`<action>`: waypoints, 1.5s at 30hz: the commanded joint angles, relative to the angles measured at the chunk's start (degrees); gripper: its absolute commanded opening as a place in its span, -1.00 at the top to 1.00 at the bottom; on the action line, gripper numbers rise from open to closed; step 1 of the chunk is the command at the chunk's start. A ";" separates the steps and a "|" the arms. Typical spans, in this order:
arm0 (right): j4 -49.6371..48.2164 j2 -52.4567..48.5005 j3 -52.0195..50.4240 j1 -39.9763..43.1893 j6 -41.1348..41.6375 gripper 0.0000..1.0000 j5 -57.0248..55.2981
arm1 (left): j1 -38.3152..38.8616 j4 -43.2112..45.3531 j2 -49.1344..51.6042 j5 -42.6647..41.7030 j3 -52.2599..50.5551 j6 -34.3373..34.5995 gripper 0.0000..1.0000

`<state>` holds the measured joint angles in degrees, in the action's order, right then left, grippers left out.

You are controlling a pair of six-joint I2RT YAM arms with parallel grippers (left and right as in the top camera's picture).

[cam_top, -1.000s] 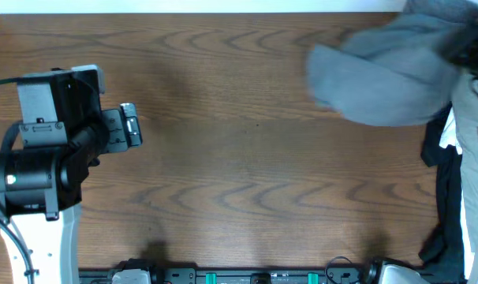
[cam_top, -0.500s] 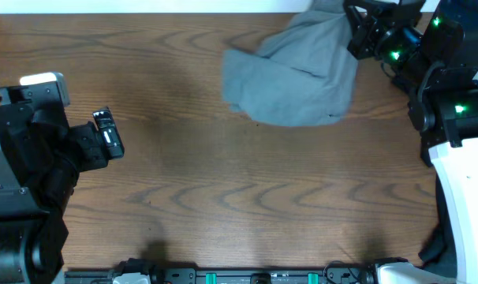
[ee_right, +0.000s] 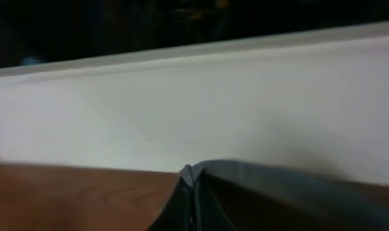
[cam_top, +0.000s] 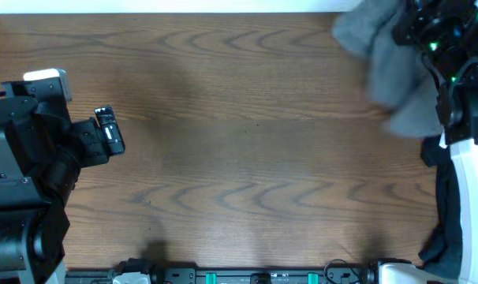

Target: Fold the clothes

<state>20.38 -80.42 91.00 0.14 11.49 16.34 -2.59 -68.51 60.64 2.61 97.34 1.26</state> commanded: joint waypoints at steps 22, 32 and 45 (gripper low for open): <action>19.34 -19.76 2.19 -15.32 -4.28 -0.65 -2.91 | -0.22 -4.37 4.92 -2.03 0.39 0.09 -0.93; 24.85 -32.85 2.03 -13.55 -9.77 -0.67 0.15 | -0.22 -4.81 10.12 -3.67 0.39 0.07 -0.93; 24.44 -33.86 2.16 -18.21 -12.17 0.74 2.73 | -0.22 -4.79 10.05 -3.67 0.39 0.09 -0.93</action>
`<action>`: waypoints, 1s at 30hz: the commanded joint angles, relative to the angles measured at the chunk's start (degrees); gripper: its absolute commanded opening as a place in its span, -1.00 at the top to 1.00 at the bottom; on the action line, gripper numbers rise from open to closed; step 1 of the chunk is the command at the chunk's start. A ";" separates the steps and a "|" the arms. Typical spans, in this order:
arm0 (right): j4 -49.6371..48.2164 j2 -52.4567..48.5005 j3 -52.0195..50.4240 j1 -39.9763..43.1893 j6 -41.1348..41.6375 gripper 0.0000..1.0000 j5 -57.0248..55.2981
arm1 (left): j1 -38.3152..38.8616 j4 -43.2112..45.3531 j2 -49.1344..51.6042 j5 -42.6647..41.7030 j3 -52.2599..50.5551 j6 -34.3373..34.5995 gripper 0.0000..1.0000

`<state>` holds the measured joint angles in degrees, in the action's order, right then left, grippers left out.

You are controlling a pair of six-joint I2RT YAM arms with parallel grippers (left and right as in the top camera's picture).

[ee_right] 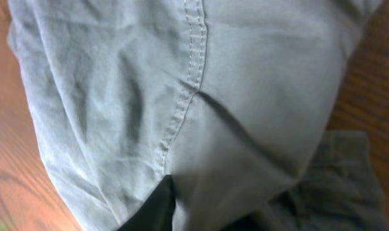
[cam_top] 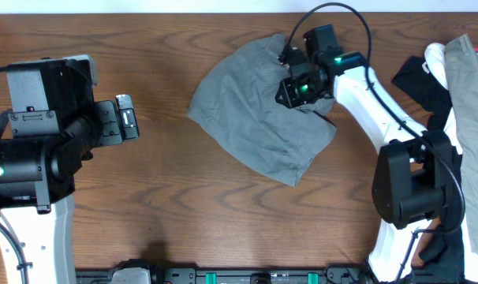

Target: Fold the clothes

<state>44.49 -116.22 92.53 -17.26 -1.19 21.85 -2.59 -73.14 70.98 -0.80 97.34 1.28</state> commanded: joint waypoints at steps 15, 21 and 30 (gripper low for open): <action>-1.09 28.59 11.61 1.64 -7.19 0.84 -20.61 | -0.22 0.07 -0.37 -0.04 0.42 0.04 -0.94; -1.75 30.86 12.57 7.85 -0.42 0.72 -11.69 | -0.22 0.09 -0.37 -0.04 0.42 0.07 -0.94; 11.54 16.13 11.61 3.85 6.08 -0.61 -5.55 | -0.22 0.02 -0.37 -0.09 0.42 0.09 -0.95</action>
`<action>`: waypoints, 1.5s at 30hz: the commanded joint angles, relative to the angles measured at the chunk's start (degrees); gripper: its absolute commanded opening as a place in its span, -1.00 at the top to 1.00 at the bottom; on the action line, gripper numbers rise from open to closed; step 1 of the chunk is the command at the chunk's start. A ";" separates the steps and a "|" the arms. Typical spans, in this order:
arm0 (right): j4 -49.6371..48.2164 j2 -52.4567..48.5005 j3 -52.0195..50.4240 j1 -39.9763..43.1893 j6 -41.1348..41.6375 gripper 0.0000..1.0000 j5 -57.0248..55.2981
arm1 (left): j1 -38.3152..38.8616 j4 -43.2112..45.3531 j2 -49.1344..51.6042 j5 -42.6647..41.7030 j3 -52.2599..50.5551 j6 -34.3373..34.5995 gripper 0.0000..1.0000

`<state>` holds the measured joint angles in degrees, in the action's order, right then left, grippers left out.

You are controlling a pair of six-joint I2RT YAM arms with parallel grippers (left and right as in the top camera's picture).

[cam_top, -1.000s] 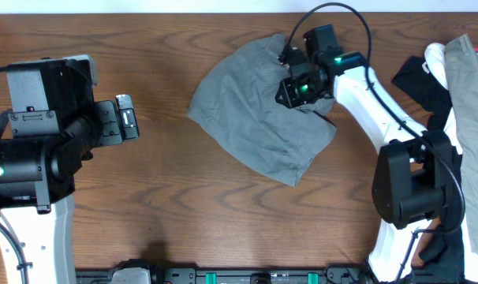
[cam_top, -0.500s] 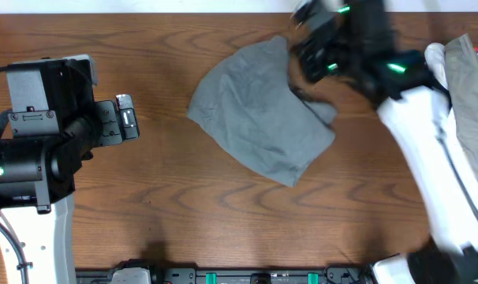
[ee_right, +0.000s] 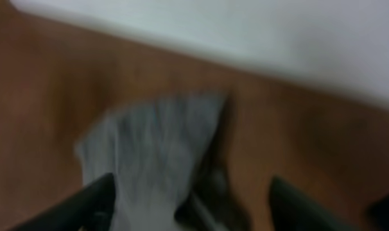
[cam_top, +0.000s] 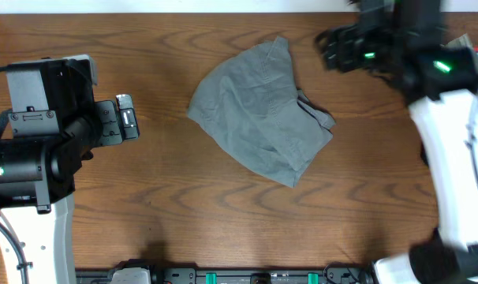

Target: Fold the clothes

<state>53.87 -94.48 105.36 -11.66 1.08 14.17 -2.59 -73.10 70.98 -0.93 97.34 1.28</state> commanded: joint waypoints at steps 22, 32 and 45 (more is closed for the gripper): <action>-6.54 -5.99 6.54 -3.48 1.62 0.98 5.68 | -0.22 -1.25 -0.37 0.07 0.39 0.07 -0.96; -12.59 2.32 8.85 2.23 0.76 0.98 -2.89 | -0.22 -1.11 -0.37 0.09 0.42 0.07 -0.96; 3.39 -12.04 8.85 -18.56 -20.48 0.97 16.61 | -0.22 0.02 -2.29 0.11 0.42 0.28 -0.96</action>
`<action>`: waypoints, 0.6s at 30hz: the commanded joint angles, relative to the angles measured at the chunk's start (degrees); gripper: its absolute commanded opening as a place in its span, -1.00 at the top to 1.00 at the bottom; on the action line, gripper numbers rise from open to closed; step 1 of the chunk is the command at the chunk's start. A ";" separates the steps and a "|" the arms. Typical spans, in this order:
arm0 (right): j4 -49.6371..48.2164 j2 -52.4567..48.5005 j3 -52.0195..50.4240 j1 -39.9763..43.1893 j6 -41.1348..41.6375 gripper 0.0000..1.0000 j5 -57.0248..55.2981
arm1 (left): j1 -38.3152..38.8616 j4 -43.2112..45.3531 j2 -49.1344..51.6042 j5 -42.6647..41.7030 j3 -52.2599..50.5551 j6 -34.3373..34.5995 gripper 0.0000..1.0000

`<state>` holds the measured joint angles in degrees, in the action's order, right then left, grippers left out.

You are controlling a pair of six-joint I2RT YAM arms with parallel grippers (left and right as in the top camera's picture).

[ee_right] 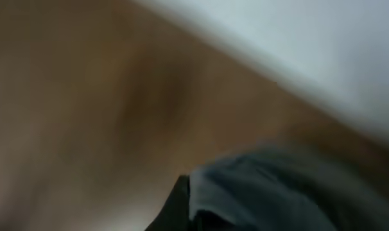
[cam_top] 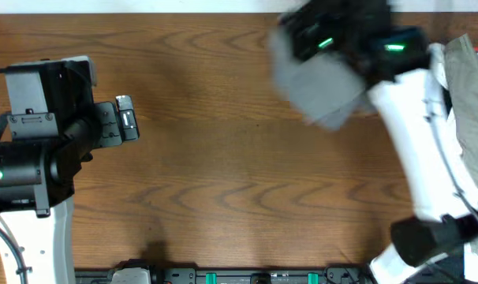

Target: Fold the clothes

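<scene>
A grey garment (cam_top: 316,88), blurred by motion, hangs off the table at the far right-centre. My right gripper (cam_top: 314,39) is above it, shut on its upper edge. In the right wrist view the grey cloth (ee_right: 278,192) sits against the dark finger (ee_right: 180,205), over the brown table. My left gripper (cam_top: 125,120) hovers at the left side of the table, open and holding nothing, far from the garment.
More clothes are piled at the right edge, with a beige garment (cam_top: 466,67) on top. The wooden table (cam_top: 223,181) runs from the left arm's base to the right arm's white link (cam_top: 416,134). A pale wall borders the far edge.
The grey garment lay crumpled on the table centre with my right gripper open and off it. Now it hangs in the air from my shut right gripper. The left arm is unchanged.
First my right gripper carried the grey garment near the pile at the far right. Then the garment lay at the table centre with the gripper down on it. Then the gripper was raised and open. Now it holds the garment aloft again.
</scene>
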<state>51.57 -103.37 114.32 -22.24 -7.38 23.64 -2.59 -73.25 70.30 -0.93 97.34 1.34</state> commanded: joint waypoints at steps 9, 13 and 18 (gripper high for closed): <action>12.55 -8.22 -0.11 -15.67 -11.58 0.45 -9.29 | -0.22 0.31 -2.71 0.13 0.42 0.17 -0.96; 6.62 -8.28 -0.11 -10.45 -0.57 -0.33 -14.67 | -0.22 0.24 -2.58 0.11 0.42 0.17 -0.96; 5.05 -10.69 -0.11 -2.62 7.19 -0.41 -8.98 | -0.22 0.28 -2.58 0.11 0.42 0.17 -0.96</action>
<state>56.34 -113.23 113.56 -29.10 -8.14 13.23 -2.59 -73.06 67.72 -0.93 97.34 1.48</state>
